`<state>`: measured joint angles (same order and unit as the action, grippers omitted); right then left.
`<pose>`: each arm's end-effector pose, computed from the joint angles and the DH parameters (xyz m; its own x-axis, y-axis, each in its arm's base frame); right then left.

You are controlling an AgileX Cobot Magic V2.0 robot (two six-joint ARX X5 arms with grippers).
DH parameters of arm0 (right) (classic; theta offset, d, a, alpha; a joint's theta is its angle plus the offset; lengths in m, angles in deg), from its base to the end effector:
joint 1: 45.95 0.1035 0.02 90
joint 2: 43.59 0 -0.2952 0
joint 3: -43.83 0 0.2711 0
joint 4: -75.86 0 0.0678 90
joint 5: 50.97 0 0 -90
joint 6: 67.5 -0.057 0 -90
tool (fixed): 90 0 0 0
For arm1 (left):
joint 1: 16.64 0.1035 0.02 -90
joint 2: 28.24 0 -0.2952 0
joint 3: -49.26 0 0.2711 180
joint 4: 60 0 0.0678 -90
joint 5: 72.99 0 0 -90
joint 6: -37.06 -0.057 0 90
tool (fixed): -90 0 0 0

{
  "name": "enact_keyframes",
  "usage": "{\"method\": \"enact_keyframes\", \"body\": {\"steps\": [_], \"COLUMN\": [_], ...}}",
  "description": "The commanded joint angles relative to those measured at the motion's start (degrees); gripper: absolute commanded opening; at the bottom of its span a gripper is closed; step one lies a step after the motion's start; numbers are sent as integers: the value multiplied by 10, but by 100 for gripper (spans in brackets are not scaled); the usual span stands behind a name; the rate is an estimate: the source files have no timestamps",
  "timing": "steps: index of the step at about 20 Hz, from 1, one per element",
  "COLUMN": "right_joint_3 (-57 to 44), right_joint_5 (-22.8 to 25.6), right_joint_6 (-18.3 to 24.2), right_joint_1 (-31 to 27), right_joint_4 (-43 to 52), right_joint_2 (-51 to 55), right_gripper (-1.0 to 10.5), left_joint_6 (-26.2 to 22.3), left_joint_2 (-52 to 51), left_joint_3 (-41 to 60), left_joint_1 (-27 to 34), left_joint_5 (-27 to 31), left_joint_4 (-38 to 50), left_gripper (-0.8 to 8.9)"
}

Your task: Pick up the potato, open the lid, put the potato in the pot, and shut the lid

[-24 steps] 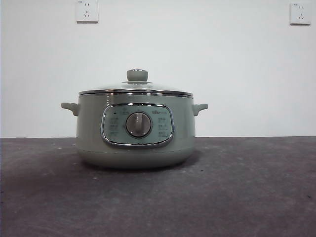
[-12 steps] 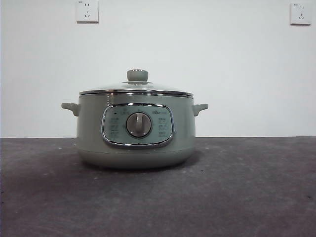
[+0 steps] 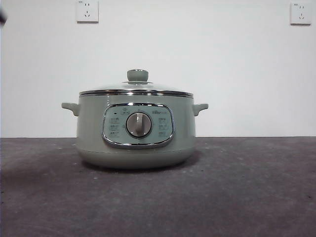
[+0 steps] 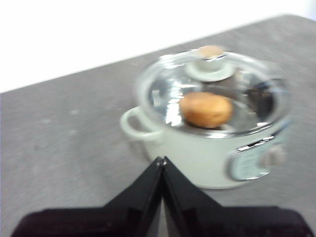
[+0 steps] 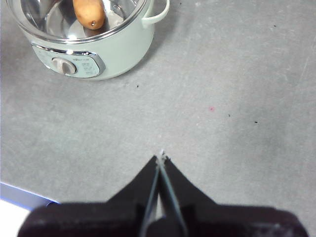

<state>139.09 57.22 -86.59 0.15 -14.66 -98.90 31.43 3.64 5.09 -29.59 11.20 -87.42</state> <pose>0.1080 0.0866 0.4261 0.6433 0.2183 -0.7338 -0.3418 0.9396 -0.0201 0.1492 -0.0402 0.2846 0.9133 -0.3139 -0.2597 0.3416 0.9374 0.0684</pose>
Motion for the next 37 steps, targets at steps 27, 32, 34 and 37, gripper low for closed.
{"method": "enact_keyframes", "body": {"steps": [27,32,34,37], "right_joint_3": [-5,-17,-85,-293], "right_joint_5": [3,59,72,-15], "right_joint_6": [-3,65,108,54], "right_joint_1": [0,-39,-117,-242], "right_joint_4": [-13,44,205,500], "right_joint_2": [0,15,58,172], "right_gripper": [-16,-16,-16,-16], "left_joint_6": [29,29,29,29], "left_joint_2": [-283,-269,-266,-264], "left_joint_3": [309,309,309,309], "left_joint_1": [92,92,92,92], "left_joint_5": [84,84,84,84], "left_joint_4": [54,54,54,54], "left_gripper": [-3,-3,-3,-3]}}
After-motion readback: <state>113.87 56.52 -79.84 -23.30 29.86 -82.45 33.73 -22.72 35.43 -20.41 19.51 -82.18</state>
